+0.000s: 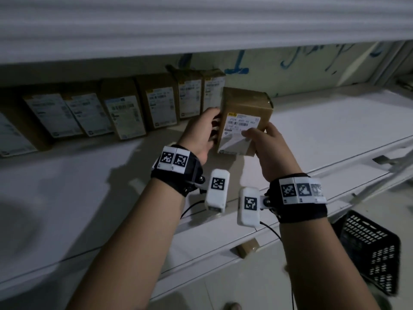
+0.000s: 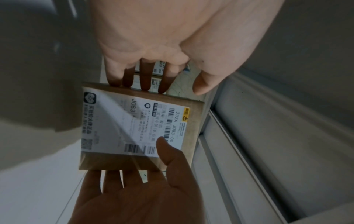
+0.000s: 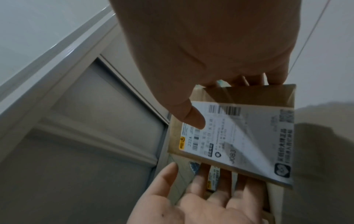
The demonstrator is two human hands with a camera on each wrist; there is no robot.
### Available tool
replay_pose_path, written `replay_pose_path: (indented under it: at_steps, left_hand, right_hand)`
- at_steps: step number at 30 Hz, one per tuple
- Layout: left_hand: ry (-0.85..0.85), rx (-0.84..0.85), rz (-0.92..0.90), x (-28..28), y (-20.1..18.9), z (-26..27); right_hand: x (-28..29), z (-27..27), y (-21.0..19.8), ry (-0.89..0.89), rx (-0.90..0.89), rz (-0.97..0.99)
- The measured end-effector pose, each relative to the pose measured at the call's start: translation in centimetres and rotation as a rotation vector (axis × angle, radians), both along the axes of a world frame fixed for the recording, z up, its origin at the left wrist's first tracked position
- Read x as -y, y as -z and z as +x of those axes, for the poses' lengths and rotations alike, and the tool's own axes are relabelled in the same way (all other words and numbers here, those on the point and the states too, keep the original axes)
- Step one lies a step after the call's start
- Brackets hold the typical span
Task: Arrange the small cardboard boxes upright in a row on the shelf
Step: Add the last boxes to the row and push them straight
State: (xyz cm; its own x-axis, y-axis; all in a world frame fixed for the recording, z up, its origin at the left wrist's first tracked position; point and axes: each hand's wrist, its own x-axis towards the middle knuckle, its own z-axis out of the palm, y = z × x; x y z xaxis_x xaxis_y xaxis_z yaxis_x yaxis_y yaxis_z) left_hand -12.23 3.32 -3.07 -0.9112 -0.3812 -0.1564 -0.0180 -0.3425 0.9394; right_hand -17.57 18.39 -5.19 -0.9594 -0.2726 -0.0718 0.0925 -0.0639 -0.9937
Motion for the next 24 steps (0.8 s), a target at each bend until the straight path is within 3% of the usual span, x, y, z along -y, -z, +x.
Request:
replay_pose_path:
  at_steps: [6, 9, 18, 21, 24]
  left_hand:
    - [0.008, -0.029, -0.162, -1.3, -0.6, -0.1]
    - [0.038, -0.023, -0.153, -1.5, -0.9, -1.0]
    - [-0.001, 0.167, -0.259, -1.0, 0.5, -4.3]
    - [-0.068, 0.144, -0.404, 0.8, 0.7, -5.0]
    - [-0.251, 0.093, -0.555, 3.6, -0.4, -5.3]
  right_hand:
    - [-1.2, -1.4, -1.2, -0.012, 0.017, -0.062]
    - [-1.1, -2.9, -1.1, 0.027, 0.026, -0.065]
    - [0.9, -8.3, -1.2, 0.09, -0.026, 0.24]
    - [1.2, -9.6, -1.1, 0.096, -0.047, 0.277]
    - [1.2, -10.3, -0.6, 0.109, -0.104, 0.302]
